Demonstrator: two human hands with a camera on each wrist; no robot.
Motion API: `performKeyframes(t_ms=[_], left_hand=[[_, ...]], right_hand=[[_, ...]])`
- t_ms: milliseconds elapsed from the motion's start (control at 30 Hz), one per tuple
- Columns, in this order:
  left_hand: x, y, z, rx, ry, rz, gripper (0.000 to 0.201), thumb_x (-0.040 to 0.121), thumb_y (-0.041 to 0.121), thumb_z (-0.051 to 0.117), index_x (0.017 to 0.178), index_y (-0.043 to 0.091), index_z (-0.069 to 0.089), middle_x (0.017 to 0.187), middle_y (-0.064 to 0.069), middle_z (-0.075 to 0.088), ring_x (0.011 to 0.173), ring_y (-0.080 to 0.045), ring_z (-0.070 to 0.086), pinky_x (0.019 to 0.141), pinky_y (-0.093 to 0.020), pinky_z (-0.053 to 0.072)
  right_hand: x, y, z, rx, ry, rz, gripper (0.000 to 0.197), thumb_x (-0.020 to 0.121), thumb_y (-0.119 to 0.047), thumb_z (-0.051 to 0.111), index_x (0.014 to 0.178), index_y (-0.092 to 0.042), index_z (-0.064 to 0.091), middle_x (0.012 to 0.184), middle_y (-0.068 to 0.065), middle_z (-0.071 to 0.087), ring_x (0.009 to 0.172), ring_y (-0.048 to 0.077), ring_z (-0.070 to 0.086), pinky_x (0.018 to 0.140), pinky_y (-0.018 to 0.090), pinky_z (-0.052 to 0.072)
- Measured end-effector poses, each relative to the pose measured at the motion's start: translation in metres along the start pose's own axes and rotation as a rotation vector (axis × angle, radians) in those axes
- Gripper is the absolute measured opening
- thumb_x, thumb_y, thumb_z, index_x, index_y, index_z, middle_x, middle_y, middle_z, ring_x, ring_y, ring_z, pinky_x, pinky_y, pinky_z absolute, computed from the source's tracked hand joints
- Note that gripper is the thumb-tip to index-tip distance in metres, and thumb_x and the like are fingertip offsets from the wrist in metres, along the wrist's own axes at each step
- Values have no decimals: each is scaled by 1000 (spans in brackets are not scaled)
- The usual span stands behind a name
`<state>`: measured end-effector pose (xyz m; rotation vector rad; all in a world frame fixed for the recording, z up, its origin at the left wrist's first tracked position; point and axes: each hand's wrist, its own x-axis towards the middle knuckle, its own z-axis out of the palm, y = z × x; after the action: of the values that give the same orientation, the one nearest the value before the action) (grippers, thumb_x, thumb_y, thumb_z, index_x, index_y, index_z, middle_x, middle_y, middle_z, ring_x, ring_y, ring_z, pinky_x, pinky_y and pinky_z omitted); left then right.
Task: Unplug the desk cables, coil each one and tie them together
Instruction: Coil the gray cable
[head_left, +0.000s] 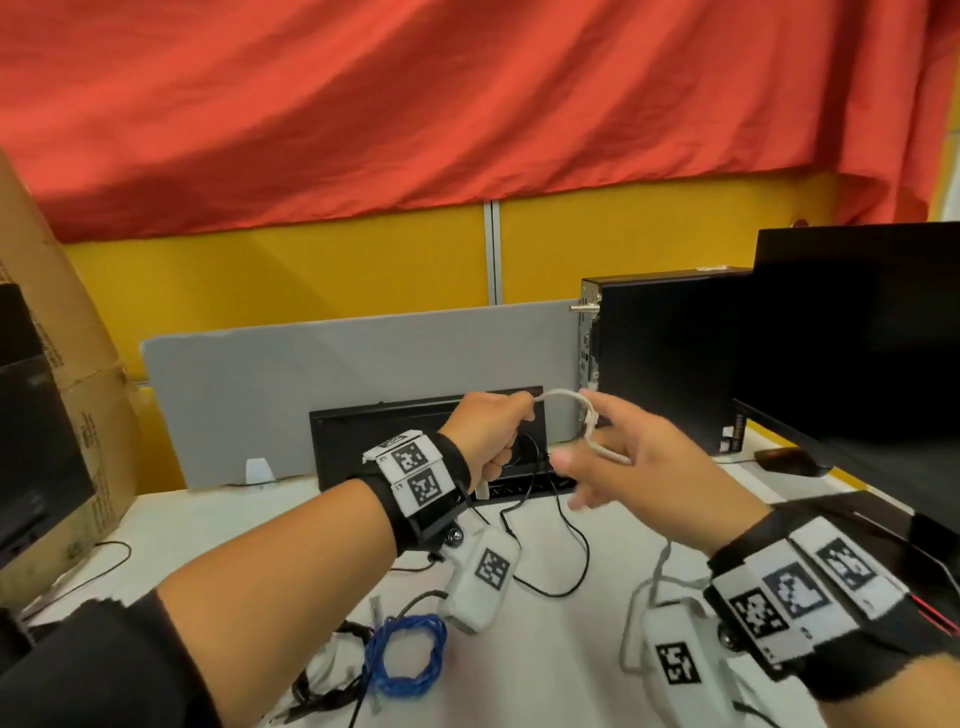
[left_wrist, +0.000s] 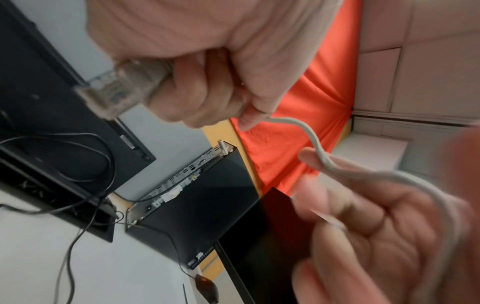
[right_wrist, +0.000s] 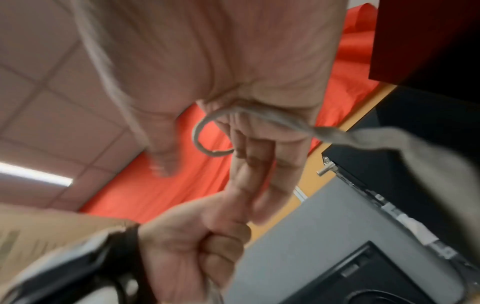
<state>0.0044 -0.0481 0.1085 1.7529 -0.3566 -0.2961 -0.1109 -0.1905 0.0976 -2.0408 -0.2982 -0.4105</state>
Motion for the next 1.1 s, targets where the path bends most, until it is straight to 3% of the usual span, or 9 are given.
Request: performKeyframes(t_ms=[67,167,333,433,567,667,900,1000,1100], left_hand=[[-1,-5,-2,-80,-2,-46,28,86,17,50,61,21,38,49,4,26,37,-12,17,38,-17,16],[0,-10,-14,-321,-105,-121,42,88,17,49,51,25,29,47,7,20,36,-10,14,35,-17,14],[-9,-16,-36,-729,-458,-87,33,86,20,43,54,22,35,44,10,20,36,-6,13,34,-19,14],[-12,-25,-44,-924,-430,-40,27,93,22,39,67,19,41,43,10,27,37,-6,14,36,-18,15],[-12,-46,-50,-1118,-211,17,23,101,12,35,100,5,57,55,6,37,40,-5,30,41,-16,27],[-10,-62,-51,-1159,-80,94,28,100,3,35,123,-4,51,66,-1,51,50,-7,46,51,-18,43],[2,-103,-55,-1122,9,276,30,99,-3,40,128,-5,47,103,-18,71,101,-27,70,78,-28,58],[2,-112,-56,-1010,29,391,36,98,-6,41,134,-4,41,102,-13,72,115,-36,62,95,-41,53],[1,-117,-60,-751,81,466,27,96,-6,46,121,-9,55,116,3,70,119,-32,60,104,-46,45]], right_hand=[[-6,14,3,-83,166,-28,21,95,-26,57,98,-45,65,68,-2,69,48,0,56,46,12,44],[-2,37,-2,-144,401,-54,23,95,-18,56,83,-27,73,67,-13,67,58,-7,54,52,7,41],[-1,68,2,-172,445,-137,11,84,-22,69,74,-28,71,66,-4,64,58,3,52,52,11,40],[-1,72,12,-403,455,-322,7,89,-33,62,85,-28,67,76,-14,61,66,6,53,58,13,40],[3,78,31,-659,252,-313,16,97,-35,50,89,-30,64,71,-19,58,65,2,56,60,20,43],[5,82,48,-747,81,-180,24,98,-44,40,80,-35,54,59,-15,51,58,1,50,55,23,36],[33,66,86,-759,-201,-74,43,93,-46,44,70,-14,61,58,3,58,51,11,52,55,26,44],[51,51,94,-707,-313,-21,37,87,-38,51,64,-10,57,50,-1,48,44,11,41,51,28,41],[63,37,96,-666,-402,-2,27,82,-37,52,72,-18,69,60,-1,63,52,16,55,57,34,53]])
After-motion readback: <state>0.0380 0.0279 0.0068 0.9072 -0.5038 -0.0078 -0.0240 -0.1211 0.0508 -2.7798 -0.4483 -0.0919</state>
